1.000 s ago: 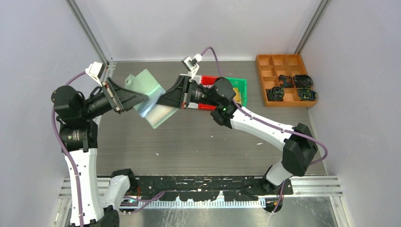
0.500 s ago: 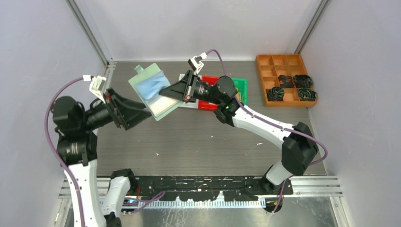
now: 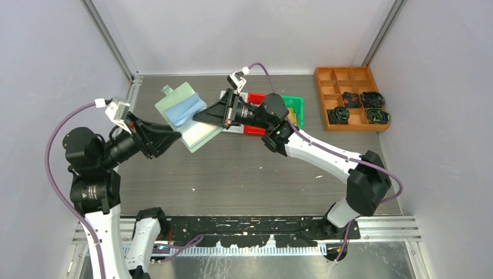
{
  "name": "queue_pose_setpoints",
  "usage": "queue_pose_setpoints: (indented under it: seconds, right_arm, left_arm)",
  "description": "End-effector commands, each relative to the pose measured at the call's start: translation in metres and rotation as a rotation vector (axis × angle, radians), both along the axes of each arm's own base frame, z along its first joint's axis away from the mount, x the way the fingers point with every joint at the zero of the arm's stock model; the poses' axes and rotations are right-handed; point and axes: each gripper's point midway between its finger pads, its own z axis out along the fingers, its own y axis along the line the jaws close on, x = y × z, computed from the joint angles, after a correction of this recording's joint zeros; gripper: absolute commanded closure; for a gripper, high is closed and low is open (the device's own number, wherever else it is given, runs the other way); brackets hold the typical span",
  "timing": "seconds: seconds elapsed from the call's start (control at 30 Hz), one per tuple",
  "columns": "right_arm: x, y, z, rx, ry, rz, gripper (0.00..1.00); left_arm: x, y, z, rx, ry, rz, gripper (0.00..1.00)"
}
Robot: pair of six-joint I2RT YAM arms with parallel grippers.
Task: Take the credit cards out of the card holder
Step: Remove the credit card from the card holder.
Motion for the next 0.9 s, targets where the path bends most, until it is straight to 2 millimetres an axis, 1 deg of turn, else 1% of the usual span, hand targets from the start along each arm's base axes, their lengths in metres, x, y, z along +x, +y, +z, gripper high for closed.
queue_pose_setpoints:
  seconds: [0.0,0.07,0.2,0.33,0.4,0.5,0.53,0.73,0.87]
  right_arm:
    - [-0.022,-0.009,0.045,0.110,-0.119,0.035,0.95]
    - [-0.023,-0.006,0.043,0.104,-0.125,0.039,0.95]
    - [-0.021,0.003,0.038,0.088,-0.111,0.051,0.93]
    - [-0.025,0.008,0.036,0.090,-0.114,0.067,0.90]
    - [-0.028,0.009,0.037,0.092,-0.123,0.076,0.90]
    - [-0.029,0.009,0.034,0.086,-0.131,0.081,0.89]
    - [-0.030,0.009,0.032,0.082,-0.131,0.082,0.87]
    - [-0.038,-0.001,0.026,0.096,-0.144,0.102,0.72]
    - [-0.041,-0.012,0.024,0.143,-0.130,0.136,0.61]
  left_arm:
    - [0.019,0.008,0.009,-0.039,-0.003,0.072,0.60]
    - [0.017,0.005,0.011,-0.080,0.024,0.055,0.60]
    - [0.010,-0.006,0.025,-0.198,0.065,-0.035,0.54]
    - [0.011,-0.008,0.031,-0.244,0.092,-0.047,0.56]
    - [0.016,-0.005,0.029,-0.249,0.098,-0.018,0.62]
    - [0.025,0.002,0.023,-0.254,0.119,0.049,0.75]
    - [0.027,0.003,0.021,-0.259,0.122,0.063,0.78]
    - [0.034,0.012,0.016,-0.292,0.156,0.153,0.99]
    - [0.035,0.012,0.013,-0.332,0.202,0.164,1.00]
